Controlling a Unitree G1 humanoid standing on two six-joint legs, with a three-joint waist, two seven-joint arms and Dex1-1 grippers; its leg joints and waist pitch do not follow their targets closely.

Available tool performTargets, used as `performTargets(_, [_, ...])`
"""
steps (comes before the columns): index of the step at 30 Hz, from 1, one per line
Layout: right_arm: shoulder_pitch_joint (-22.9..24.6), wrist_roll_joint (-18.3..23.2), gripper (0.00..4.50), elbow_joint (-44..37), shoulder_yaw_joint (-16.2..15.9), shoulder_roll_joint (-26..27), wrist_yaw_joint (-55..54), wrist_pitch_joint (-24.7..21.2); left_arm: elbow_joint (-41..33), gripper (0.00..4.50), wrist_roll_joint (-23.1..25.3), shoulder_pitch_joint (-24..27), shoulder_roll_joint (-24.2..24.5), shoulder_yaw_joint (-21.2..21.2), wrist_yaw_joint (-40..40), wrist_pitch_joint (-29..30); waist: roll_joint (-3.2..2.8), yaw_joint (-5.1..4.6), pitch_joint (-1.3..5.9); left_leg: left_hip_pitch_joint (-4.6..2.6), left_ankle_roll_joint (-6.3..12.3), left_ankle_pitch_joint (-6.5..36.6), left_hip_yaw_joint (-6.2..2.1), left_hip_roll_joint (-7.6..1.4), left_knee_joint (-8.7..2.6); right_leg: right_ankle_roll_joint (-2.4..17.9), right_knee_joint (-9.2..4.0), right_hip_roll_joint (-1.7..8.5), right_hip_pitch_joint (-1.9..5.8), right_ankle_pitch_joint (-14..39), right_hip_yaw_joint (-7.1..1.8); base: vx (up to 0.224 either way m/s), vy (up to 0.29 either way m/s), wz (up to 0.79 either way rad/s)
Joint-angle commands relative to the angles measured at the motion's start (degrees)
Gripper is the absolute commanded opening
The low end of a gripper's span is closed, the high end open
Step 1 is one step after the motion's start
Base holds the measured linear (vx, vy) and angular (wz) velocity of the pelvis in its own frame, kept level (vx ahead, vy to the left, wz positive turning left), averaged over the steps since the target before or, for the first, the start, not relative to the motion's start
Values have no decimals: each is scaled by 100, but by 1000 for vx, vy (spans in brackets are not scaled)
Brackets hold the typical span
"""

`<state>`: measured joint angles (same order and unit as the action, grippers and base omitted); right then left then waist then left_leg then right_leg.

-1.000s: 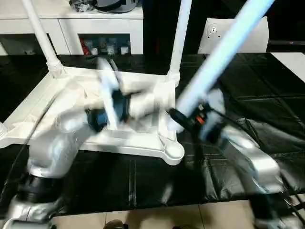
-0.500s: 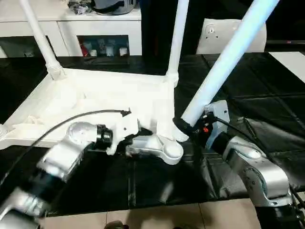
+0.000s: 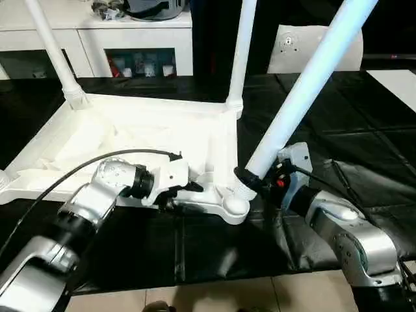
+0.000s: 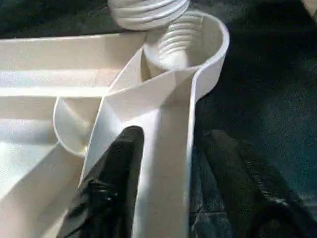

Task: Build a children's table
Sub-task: Insert table leg to table base

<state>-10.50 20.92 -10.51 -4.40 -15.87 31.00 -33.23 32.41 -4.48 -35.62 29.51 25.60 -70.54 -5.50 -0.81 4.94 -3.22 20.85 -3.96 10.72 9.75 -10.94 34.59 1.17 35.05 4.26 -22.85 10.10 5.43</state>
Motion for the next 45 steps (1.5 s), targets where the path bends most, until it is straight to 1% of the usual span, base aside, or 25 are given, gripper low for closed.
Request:
performTargets(1, [31,69,191,-149,-12,-4,40,0,190,206,127,-145,-31,-51,-49,-163,-90,-10,402,-77,-208,1418,-93,-214,-445,822,-469,435,315,1556,-343,0,0,0])
performTargets(4, [35,50,191,-149,-39,-11,50,9,351,197,193,-191,-45,-37,-68,-260,-85,-7,409,-78,-204,1382,-95,-217,-444,845,-457,440,316,1496,-345,0,0,0])
performTargets(6, [33,49,191,-151,-48,-15,61,7,431,165,224,-209,-60,-42,-81,-322,-81,-7,407,-74,-196,1384,-91,-219,-444,878,-453,440,314,1440,-348,0,0,0])
performTargets(7, [31,45,191,-149,-51,-18,67,8,468,158,240,-215,-69,-48,-87,-357,-69,-10,403,-70,-185,1373,-87,-215,-444,875,-458,439,317,1458,-348,0,0,0])
performTargets(9, [28,44,191,-145,-57,-25,78,9,534,155,264,-230,-86,-59,-98,-412,-75,-4,403,-67,-175,1350,-88,-215,-440,876,-460,447,318,1472,-348,0,0,0])
performTargets(10, [23,45,191,-145,-68,-29,84,-9,576,132,277,-241,-96,-70,-115,-447,-58,-2,403,-67,-170,1350,-85,-214,-441,871,-463,449,320,1496,-348,0,0,0])
performTargets(11, [21,46,191,-148,-77,-30,87,-24,605,121,285,-248,-102,-80,-129,-472,-64,1,404,-72,-169,1350,-86,-221,-441,875,-460,453,314,1518,-351,0,0,0])
performTargets(14, [13,59,191,-143,-99,-31,92,-59,710,111,328,-273,-125,-92,-160,-538,-65,2,397,-74,-172,1390,-88,-224,-448,862,-471,456,310,1601,-350,0,0,0])
performTargets(17, [10,68,191,-152,-116,-18,89,-87,764,76,363,-278,-138,-94,-167,-543,-61,0,391,-73,-172,1408,-89,-220,-449,831,-480,454,309,1687,-350,0,0,0])
performTargets(20, [12,65,191,-160,-132,-25,98,-119,807,66,406,-279,-154,-82,-155,-556,-61,5,388,-81,-180,1431,-92,-230,-454,828,-484,461,299,1731,-351,0,0,0])
performTargets(24, [-3,39,191,-180,-210,-77,131,-246,841,29,423,-254,-168,-110,-110,-475,-56,10,384,-79,-178,1454,-90,-223,-455,813,-492,461,303,1783,-351,0,0,0])
performTargets(28, [-59,66,191,-150,-198,10,57,-299,645,0,336,-107,-187,-288,118,27,-51,6,372,-84,-191,1533,-98,-225,-463,778,-509,474,294,1996,-343,0,0,0])
performTargets(29, [-88,109,191,-133,-167,55,29,-335,514,0,298,-25,-176,-346,221,330,-42,-1,376,-55,-192,1489,-110,-221,-472,753,-501,478,324,2003,-338,0,0,0])
performTargets(30, [-136,131,191,-96,-139,105,-12,-353,301,0,216,128,-181,-467,424,784,-42,-18,383,-48,-207,1434,-115,-240,-479,796,-466,484,329,1862,-343,0,0,0])
performTargets(33, [-164,109,191,-72,-142,113,-37,-335,187,0,153,222,-201,-557,567,998,-43,-75,384,-52,-181,1390,-100,-221,-460,890,-459,462,321,1699,-342,0,0,0])
performTargets(34, [-191,98,191,-53,-154,125,-45,-320,-50,0,154,376,-179,-616,736,1255,-15,-91,384,-54,-144,1358,-86,-202,-450,889,-473,452,323,1710,-342,0,0,0])
performTargets(35, [-191,98,191,-53,-154,125,-45,-320,-50,0,154,376,-179,-616,736,1255,-25,-113,382,-24,-116,1263,-94,-204,-453,912,-453,450,342,1623,-341,0,0,0])
performTargets(36, [-214,90,191,-31,-152,142,-50,-300,-303,0,149,529,-172,-677,881,1544,-30,-121,381,-33,-103,1268,-88,-199,-448,896,-464,445,332,1657,-340,0,0,0])
performTargets(37, [-262,55,191,20,-158,163,-58,-249,-721,0,115,778,-181,-782,1101,1962,2,-154,386,-28,-87,1207,-88,-216,-451,944,-440,442,337,1548,-341,0,0,0])
performTargets(38, [-293,19,191,57,-160,181,-74,-197,-988,0,95,929,-190,-834,1201,2202,-23,-186,392,-36,-88,1209,-96,-240,-453,1011,-405,456,341,1495,-342,0,0,0])
performTargets(39, [-320,-18,191,93,-155,207,-104,-139,-1263,0,72,1080,-205,-864,1262,2412,34,-217,378,-34,-35,1210,-73,-218,-438,987,-447,438,325,1626,-342,0,0,0])
performTargets(40, [-348,-57,191,127,-159,227,-149,-89,-1532,0,76,1208,-224,-892,1314,2608,39,-221,369,-22,0,1186,-73,-200,-435,970,-460,439,330,1724,-339,0,0,0])
performTargets(42, [-396,-191,191,181,-205,249,-271,8,-1794,0,81,1340,-261,-907,1396,2680,10,-235,348,-37,22,1226,-68,-201,-434,867,-501,431,291,2066,-339,0,0,0])
performTargets(43, [-422,-300,191,224,-262,258,-312,150,-1900,0,148,1402,-224,-865,1409,2612,42,-241,347,-45,27,1243,-59,-195,-430,817,-523,423,280,2153,-343,0,0,0])
performTargets(45, [-509,-403,191,359,-318,266,-325,306,-2026,0,222,1482,-160,-810,1427,2616,32,-242,336,-50,23,1332,-64,-190,-443,723,-534,413,270,2336,-337,0,0,0])
